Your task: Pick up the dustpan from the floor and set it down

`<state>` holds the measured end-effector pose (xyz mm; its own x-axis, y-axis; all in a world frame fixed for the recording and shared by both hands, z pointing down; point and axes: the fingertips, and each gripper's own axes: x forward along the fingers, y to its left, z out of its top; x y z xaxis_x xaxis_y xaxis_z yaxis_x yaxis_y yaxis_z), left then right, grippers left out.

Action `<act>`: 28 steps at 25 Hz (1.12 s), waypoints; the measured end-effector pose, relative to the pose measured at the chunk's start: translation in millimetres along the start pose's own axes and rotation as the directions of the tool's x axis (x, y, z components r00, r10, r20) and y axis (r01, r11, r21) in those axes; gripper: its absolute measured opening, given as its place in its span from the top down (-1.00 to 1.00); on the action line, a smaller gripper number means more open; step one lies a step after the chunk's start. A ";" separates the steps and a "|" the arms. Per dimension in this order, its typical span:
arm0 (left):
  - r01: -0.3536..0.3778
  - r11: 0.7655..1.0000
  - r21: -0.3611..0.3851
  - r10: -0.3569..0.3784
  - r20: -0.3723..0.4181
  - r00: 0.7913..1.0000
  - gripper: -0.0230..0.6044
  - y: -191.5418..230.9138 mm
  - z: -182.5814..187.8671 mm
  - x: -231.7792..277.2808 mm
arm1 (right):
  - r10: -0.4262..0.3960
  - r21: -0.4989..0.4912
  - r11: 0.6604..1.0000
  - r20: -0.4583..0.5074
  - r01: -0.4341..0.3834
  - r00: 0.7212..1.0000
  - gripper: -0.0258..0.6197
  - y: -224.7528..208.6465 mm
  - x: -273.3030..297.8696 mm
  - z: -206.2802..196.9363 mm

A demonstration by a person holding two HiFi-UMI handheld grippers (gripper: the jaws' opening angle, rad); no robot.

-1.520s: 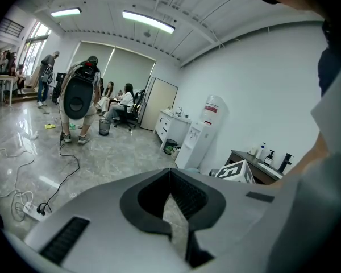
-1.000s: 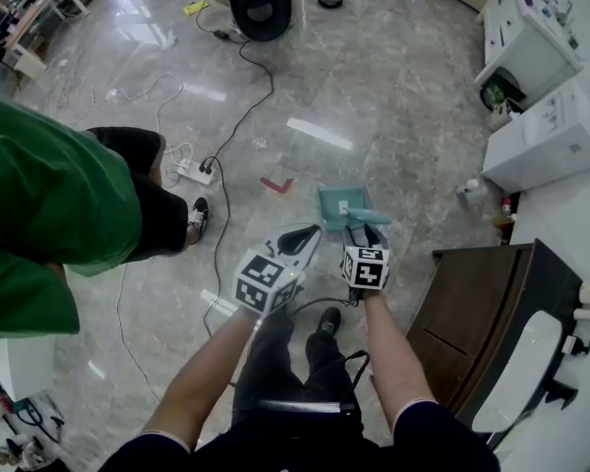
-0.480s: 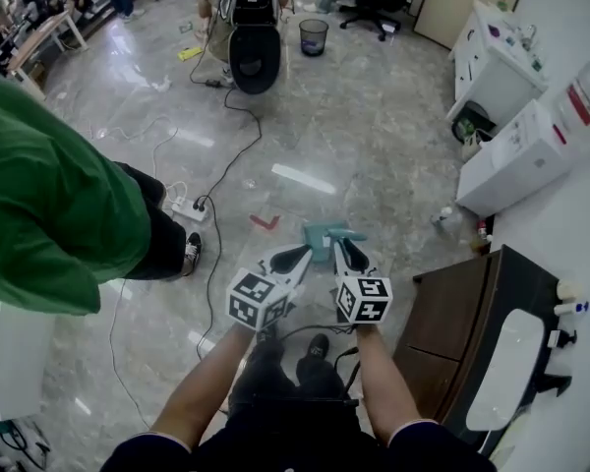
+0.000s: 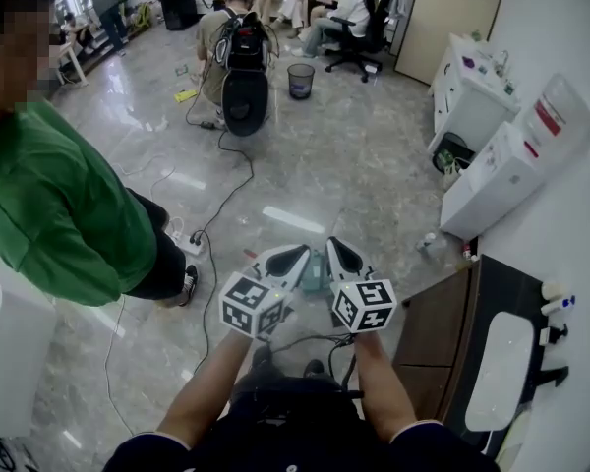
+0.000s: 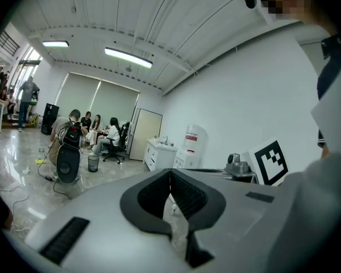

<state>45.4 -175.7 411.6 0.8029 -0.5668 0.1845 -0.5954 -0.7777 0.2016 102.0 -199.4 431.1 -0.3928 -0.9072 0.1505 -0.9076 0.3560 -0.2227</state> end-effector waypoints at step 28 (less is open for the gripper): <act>0.018 0.999 0.050 -0.022 0.079 0.997 0.88 -17.1 38.3 -25.2 | 0.076 -0.076 0.995 0.090 -0.069 0.993 0.90 35.0 -24.2 50.5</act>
<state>36.5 -158.5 366.7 0.8154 -0.5696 0.1031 -0.5788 -0.8003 0.1565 87.2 -176.3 371.1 -0.4457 -0.8940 0.0457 -0.8869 0.4341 -0.1583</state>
